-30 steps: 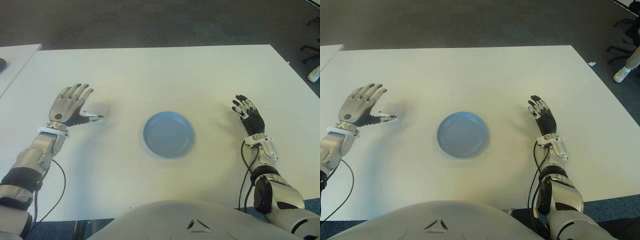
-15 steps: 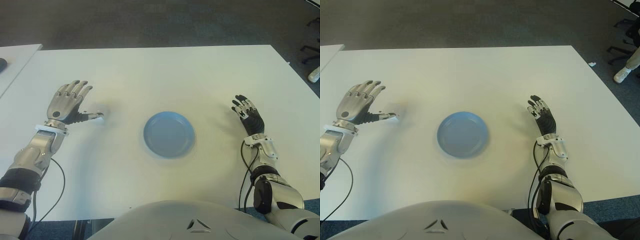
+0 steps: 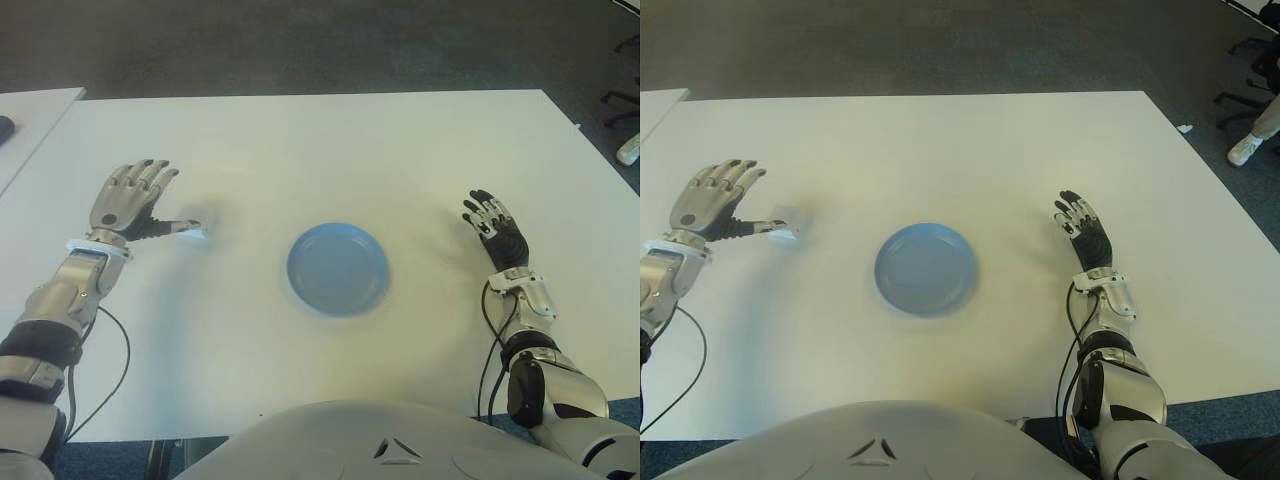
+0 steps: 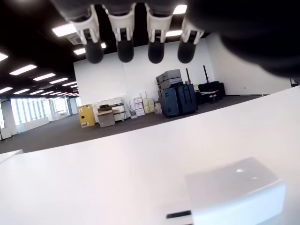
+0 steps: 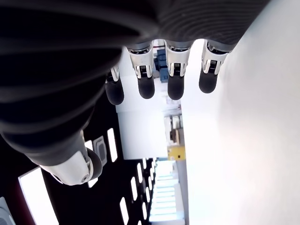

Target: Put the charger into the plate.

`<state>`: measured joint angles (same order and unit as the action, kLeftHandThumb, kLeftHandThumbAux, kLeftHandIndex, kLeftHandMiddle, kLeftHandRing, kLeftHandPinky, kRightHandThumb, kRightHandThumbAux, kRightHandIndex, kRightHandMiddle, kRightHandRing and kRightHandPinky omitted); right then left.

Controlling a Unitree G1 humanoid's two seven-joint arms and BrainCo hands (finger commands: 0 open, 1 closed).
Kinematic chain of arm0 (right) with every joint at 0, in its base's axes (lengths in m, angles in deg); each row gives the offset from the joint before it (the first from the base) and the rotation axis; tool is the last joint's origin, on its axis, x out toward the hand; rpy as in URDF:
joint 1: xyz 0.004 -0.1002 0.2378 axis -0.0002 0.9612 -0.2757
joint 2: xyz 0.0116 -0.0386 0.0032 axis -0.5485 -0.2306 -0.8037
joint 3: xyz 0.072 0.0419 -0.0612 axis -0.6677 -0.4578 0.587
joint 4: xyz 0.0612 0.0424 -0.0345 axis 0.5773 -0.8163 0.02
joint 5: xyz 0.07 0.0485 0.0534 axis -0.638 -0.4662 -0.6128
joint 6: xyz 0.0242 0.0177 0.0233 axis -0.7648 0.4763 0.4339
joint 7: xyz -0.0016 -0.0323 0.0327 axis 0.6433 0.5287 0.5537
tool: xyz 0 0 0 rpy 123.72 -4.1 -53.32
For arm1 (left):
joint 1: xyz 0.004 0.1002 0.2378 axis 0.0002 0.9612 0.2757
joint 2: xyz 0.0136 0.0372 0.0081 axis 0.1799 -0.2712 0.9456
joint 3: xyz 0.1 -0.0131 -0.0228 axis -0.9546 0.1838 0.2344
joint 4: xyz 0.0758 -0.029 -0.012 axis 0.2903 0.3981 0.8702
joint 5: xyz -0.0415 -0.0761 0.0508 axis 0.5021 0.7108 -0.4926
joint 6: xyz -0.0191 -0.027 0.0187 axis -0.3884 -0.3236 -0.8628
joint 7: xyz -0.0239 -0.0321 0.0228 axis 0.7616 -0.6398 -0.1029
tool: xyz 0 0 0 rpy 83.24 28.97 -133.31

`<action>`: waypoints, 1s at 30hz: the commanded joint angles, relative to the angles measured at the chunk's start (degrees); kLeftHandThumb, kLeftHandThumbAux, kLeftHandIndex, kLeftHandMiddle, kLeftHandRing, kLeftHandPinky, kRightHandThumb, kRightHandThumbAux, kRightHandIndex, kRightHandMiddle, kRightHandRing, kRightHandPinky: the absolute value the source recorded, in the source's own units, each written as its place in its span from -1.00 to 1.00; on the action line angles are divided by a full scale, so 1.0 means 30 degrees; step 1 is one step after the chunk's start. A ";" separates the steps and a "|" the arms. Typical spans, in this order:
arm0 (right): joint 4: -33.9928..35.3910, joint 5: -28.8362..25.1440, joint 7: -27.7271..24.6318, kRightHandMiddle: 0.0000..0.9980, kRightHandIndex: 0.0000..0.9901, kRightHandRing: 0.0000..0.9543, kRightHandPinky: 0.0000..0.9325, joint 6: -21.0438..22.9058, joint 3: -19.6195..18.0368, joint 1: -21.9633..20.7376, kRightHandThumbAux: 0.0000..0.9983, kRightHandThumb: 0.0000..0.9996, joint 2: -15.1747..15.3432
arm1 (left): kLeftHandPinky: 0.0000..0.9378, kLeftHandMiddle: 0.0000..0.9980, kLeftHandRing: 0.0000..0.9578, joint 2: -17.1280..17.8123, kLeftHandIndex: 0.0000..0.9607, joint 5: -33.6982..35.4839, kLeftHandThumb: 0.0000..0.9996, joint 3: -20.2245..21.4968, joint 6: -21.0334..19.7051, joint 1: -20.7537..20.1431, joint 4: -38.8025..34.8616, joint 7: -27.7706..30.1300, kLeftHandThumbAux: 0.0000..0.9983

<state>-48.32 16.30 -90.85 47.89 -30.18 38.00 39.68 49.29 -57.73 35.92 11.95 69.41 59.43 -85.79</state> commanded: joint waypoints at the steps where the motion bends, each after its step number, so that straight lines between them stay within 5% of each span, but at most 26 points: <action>1: -0.0678 -0.0061 -0.0116 -0.80 -0.76 -0.83 -0.86 0.0892 -0.0054 0.0982 0.33 -0.50 -0.0543 | -0.77 -0.85 -0.87 -0.0208 -0.77 -0.0193 0.01 -0.0533 0.0207 -0.0146 0.0465 0.0194 -0.49; 30: -0.0183 -0.0289 -0.0681 -0.80 -0.76 -0.83 -0.86 0.0918 -0.0356 0.1455 0.33 -0.50 -0.0403 | -0.76 -0.83 -0.84 -0.1210 -0.78 0.0259 0.03 -0.1974 0.1271 -0.1946 0.4813 -0.0005 -0.48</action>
<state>-47.10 15.44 -92.73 48.29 -31.26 39.03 40.06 46.80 -57.14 31.06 15.44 64.50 71.85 -85.94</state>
